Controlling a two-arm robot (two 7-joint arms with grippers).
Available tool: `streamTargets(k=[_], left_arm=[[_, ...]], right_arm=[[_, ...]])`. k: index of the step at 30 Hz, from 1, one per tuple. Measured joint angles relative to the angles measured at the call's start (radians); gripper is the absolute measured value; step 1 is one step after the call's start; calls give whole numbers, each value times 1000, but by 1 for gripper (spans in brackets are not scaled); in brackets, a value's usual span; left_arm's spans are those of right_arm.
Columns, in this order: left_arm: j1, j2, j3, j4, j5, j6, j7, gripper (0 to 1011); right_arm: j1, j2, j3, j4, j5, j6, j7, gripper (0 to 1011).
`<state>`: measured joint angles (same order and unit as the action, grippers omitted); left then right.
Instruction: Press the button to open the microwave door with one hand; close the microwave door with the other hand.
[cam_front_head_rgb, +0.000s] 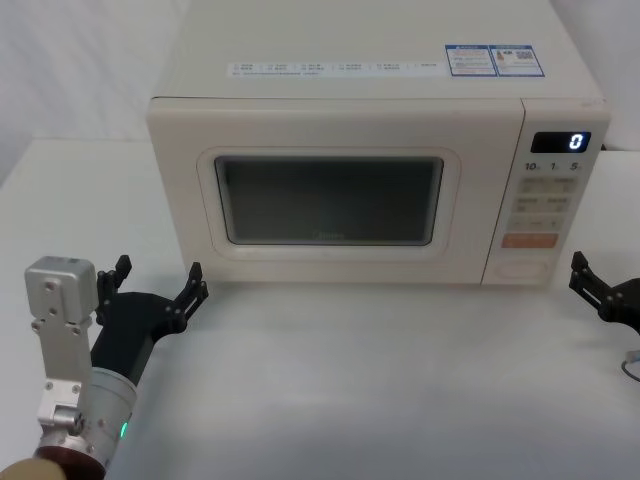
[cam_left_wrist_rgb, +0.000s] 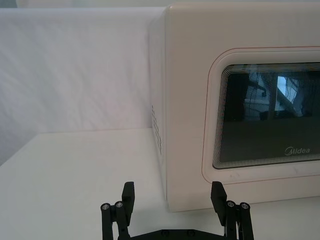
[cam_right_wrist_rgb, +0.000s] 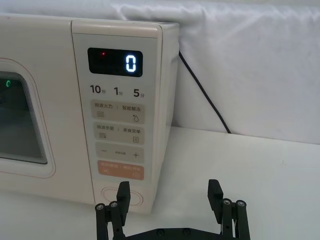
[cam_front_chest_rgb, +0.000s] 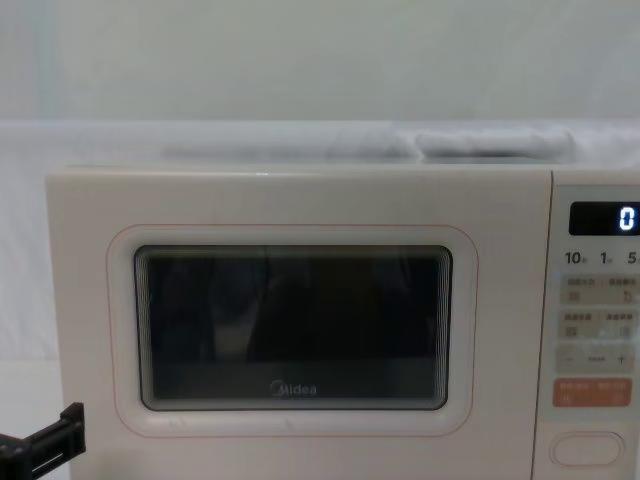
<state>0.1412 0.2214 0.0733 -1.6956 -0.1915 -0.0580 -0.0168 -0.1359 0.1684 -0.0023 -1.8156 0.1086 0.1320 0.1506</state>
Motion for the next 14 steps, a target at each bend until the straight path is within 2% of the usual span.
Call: streamTargets(k=[14], left_arm=[[0,0,0,0,0,0,0,1001]], right_arm=[[0,0,0,0,0,0,0,1002]])
